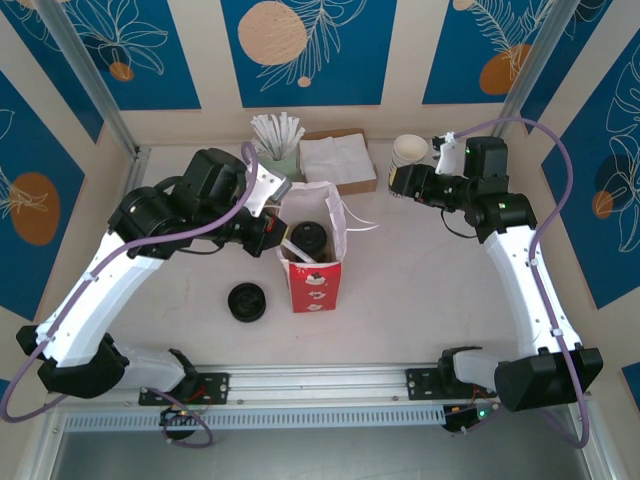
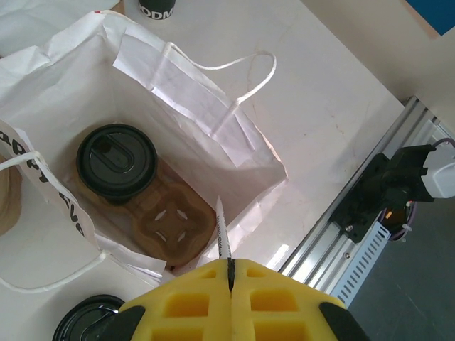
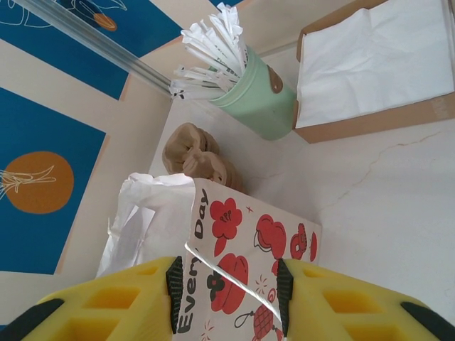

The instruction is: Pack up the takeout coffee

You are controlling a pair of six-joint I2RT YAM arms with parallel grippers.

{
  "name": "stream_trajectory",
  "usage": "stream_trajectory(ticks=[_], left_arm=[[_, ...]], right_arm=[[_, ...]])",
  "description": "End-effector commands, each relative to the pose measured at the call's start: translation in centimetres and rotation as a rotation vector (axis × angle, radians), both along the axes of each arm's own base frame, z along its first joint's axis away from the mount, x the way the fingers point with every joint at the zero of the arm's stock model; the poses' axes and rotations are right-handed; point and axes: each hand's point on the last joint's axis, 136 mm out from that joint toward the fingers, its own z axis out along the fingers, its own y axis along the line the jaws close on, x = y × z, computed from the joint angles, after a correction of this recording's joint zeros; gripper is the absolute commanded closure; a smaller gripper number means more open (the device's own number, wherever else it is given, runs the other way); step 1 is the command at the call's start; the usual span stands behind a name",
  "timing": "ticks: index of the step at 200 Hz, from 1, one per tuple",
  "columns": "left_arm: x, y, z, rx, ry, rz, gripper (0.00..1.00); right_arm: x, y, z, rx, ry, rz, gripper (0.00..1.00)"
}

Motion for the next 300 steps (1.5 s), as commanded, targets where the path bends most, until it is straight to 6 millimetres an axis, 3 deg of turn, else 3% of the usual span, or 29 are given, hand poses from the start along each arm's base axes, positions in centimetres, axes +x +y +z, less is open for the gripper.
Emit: stream_trajectory(ticks=[1,52,109,133,162,188,221,255,300], left_arm=[[-0.3,-0.7,-0.5,0.004,0.018,-0.031,0.95],[-0.2,-1.1,1.8,-0.062,-0.048,-0.046,0.74],[-0.5,0.3,5.1,-0.159,-0.172,-0.008,0.70],[-0.5,1.5,5.8,-0.185,-0.233,0.034,0.58],[0.6,5.2,6.3,-0.182,-0.360,0.206,0.44],[0.8,8.9,6.6,-0.197,-0.451,0.360,0.40],[0.1,12.2,6.3,-0.190,-0.485,0.466,0.34],[-0.7,13.7,5.5,-0.175,-0.468,0.502,0.33],[-1.0,14.1,4.8,-0.182,-0.446,0.518,0.29]], right_arm=[[-0.5,0.2,0.2,0.017,-0.012,0.020,0.57],[-0.8,0.2,0.4,0.023,-0.015,0.023,0.57],[-1.2,0.4,0.7,0.034,-0.028,0.036,0.58],[-1.2,0.3,0.7,0.027,-0.033,0.030,0.57],[-0.2,0.3,0.9,-0.023,-0.050,0.012,0.58],[1.2,1.5,1.2,-0.094,-0.051,0.023,0.58],[3.9,3.2,1.4,-0.179,-0.043,0.014,0.57],[7.5,4.9,-0.4,-0.268,0.007,0.005,0.57],[13.5,5.8,-2.3,-0.350,0.041,-0.053,0.57]])
